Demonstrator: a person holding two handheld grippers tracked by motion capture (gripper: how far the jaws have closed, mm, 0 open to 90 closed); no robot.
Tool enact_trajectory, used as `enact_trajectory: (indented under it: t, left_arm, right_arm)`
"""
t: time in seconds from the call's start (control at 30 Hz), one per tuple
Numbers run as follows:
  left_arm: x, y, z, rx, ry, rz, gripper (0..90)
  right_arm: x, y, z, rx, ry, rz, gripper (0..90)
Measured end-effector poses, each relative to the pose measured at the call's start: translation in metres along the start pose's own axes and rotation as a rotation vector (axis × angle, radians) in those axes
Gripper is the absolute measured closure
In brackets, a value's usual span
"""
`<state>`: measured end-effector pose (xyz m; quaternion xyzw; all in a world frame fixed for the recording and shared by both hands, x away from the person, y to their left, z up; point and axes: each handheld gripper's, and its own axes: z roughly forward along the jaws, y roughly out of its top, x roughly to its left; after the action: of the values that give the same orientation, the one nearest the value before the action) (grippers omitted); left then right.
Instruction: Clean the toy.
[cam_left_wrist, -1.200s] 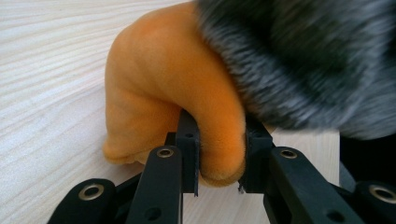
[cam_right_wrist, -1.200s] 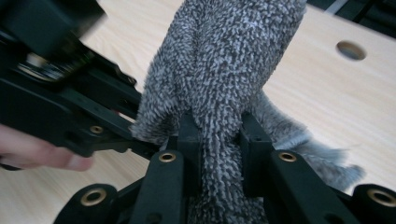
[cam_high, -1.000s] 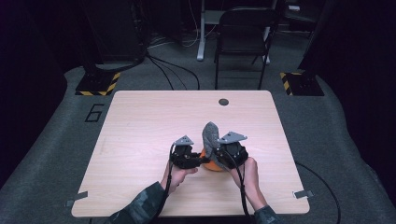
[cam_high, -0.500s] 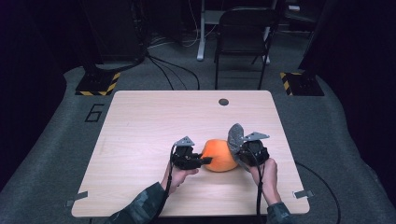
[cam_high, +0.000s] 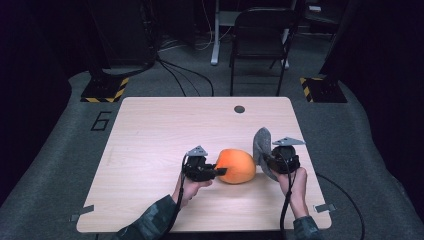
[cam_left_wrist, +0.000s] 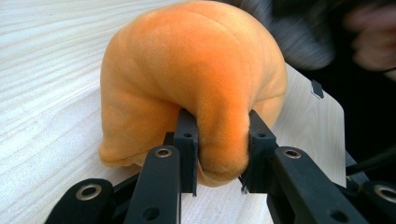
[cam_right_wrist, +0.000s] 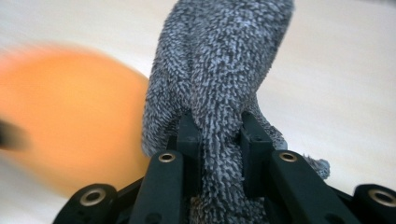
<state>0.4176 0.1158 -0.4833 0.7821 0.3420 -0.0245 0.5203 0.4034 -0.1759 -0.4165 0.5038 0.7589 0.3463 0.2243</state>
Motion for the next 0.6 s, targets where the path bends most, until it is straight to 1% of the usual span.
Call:
enact_trajectory:
  t: [0.03,0.07,0.1,0.13,0.17,0.2,0.23,0.27,0.3,0.33,0.37,0.4,0.43,0.47,0.5,0.53,0.57,0.6]
  left_arm:
    - [-0.001,0.0,0.0,0.001,0.001,0.001,72.2]
    - [-0.002,0.0,0.0,0.002,0.003,0.007,72.2]
    - [-0.002,0.0,0.0,0.006,0.006,0.022,72.1]
    - [-0.003,0.0,0.001,0.006,0.006,0.025,72.1]
    - [-0.004,0.0,0.001,0.008,0.006,0.03,72.0]
    - [-0.005,0.0,0.001,0.005,0.011,0.035,72.0]
    - [-0.006,0.0,0.001,0.014,0.015,0.052,72.0]
    - [-0.007,0.0,0.001,0.012,0.015,0.056,72.0]
    - [-0.008,0.0,0.001,0.018,0.018,0.057,72.0]
    - [-0.008,0.0,0.001,0.019,0.026,0.065,72.1]
    - [-0.007,-0.001,0.002,0.028,0.027,0.067,72.0]
    - [-0.006,-0.002,0.003,0.019,0.022,0.049,72.0]
    - [-0.005,-0.002,0.003,0.014,0.016,0.046,72.1]
    - [-0.005,-0.002,0.003,0.013,0.018,0.046,72.1]
    - [-0.006,-0.001,0.003,0.01,0.022,0.053,72.1]
    - [-0.006,-0.001,0.003,0.017,0.022,0.059,72.1]
    - [-0.006,-0.002,0.003,0.018,0.017,0.055,72.0]
    - [-0.007,-0.002,0.004,0.022,0.015,0.058,72.0]
  right_arm:
    - [0.009,0.007,-0.011,-0.05,0.04,-0.008,74.0]
    - [0.016,0.011,-0.016,-0.073,0.069,-0.01,73.9]
    - [0.027,0.016,-0.021,-0.099,0.098,-0.024,73.8]
    - [0.041,0.02,-0.024,-0.125,0.127,-0.046,73.8]
    - [0.05,0.022,-0.024,-0.132,0.148,-0.055,73.7]
    - [0.06,0.024,-0.023,-0.135,0.172,-0.076,73.7]
    - [0.069,0.025,-0.019,-0.135,0.185,-0.094,73.6]
    - [0.078,0.025,-0.014,-0.117,0.188,-0.117,73.6]
    - [0.085,0.024,-0.007,-0.091,0.179,-0.138,73.5]
    - [0.088,0.022,-0.001,-0.075,0.162,-0.161,73.6]
    - [0.091,0.019,0.006,-0.056,0.126,-0.185,73.6]
    - [0.092,0.015,0.012,-0.056,0.096,-0.204,73.6]
    - [0.09,0.014,0.013,-0.051,0.088,-0.202,73.6]
    - [0.087,0.015,0.012,-0.048,0.083,-0.203,73.5]
    - [0.086,0.015,0.012,-0.047,0.063,-0.208,73.4]
    - [0.084,0.014,0.011,-0.039,0.031,-0.215,73.4]
    - [0.078,0.012,0.012,-0.035,0.02,-0.2,73.4]
    - [0.072,0.009,0.012,-0.031,0.039,-0.185,73.4]
